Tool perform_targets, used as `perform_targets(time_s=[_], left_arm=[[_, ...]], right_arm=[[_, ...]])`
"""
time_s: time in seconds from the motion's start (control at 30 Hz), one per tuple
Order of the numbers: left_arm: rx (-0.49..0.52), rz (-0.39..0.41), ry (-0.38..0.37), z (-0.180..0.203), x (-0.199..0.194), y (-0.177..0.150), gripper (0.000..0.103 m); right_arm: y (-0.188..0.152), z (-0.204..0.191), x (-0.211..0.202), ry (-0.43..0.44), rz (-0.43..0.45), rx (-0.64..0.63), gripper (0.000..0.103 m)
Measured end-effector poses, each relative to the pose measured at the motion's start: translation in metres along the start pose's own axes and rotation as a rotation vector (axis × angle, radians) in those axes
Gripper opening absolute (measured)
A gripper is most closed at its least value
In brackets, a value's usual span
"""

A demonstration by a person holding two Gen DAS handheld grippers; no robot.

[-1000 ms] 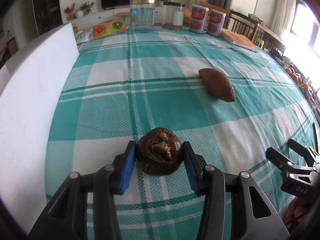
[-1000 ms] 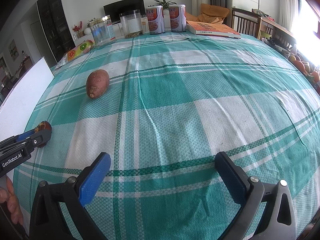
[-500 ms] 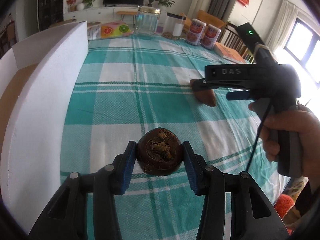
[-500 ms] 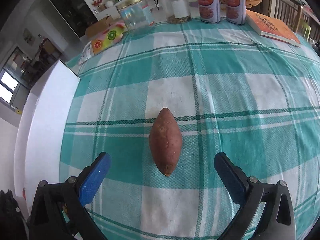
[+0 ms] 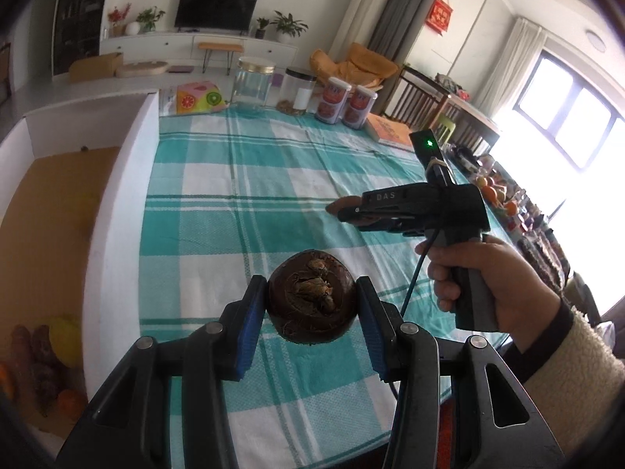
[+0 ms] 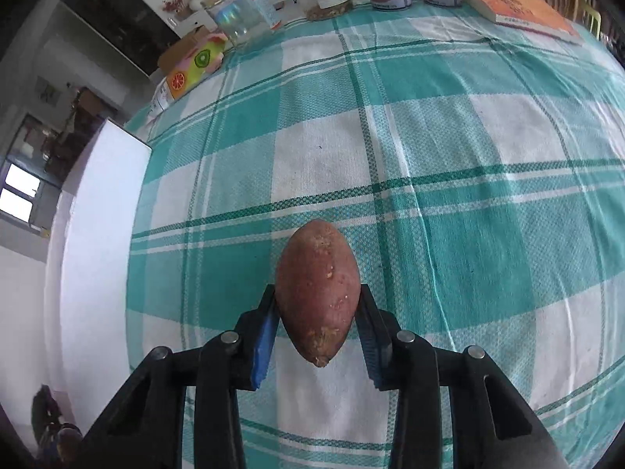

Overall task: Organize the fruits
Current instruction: 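Carry both items into the white box and open both tools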

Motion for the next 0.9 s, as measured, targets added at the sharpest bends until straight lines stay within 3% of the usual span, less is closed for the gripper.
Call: perform_targets(time_s=[0.1,0.2,0.47,0.57,0.63,0.67,0.73,0.8,0.9], left_arm=[[-0.032,0.023,-0.012,-0.009,-0.026,0.005,0.048],[-0.074,0.053,0.020,-0.033,-0.054,0.009,0.048],[-0.220,0.062,0.284,-0.151,-0.103,-0.020,0.048],[-0.266,0.044,0.370,-0.188,-0.104,-0.042,0.048],[-0.295,0.037,0.385,-0.201,-0.102,-0.056,0.048],[-0.311,0.038,0.378,-0.205,-0.101,-0.061,0.048],[-0.329,0.046,0.368,-0.211,-0.102,-0.067,0.048],[-0.328,0.057,0.364,-0.213,-0.104,-0.067,0.048],[-0.319,0.067,0.362,-0.215,-0.106,-0.065,0.048]], right_arm=[[-0.011,-0.012,-0.021,0.182,-0.025,0.074,0.037],[-0.029,-0.046,-0.041,0.285,-0.043,0.045,0.036],[-0.107,-0.195,-0.070,0.484,-0.138,-0.169,0.024],[-0.144,-0.236,-0.051,0.469,-0.185,-0.244,0.021],[-0.148,-0.243,-0.033,0.437,-0.193,-0.249,0.019],[-0.143,-0.241,-0.024,0.416,-0.182,-0.229,0.016],[-0.128,-0.234,-0.015,0.403,-0.165,-0.183,0.000],[-0.105,-0.226,-0.017,0.378,-0.122,-0.180,0.000],[-0.070,-0.206,-0.021,0.250,-0.032,-0.222,0.000]])
Point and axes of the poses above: each gripper's, at about its wrist camera, not at the fingertips, and x roughly the way its jaws point, z to its right, y to its top, the point moved 8 cm from there along x, roughly the way its jaws point, and after that the axes turned 13 degrees about x, right-handed, at the moved point
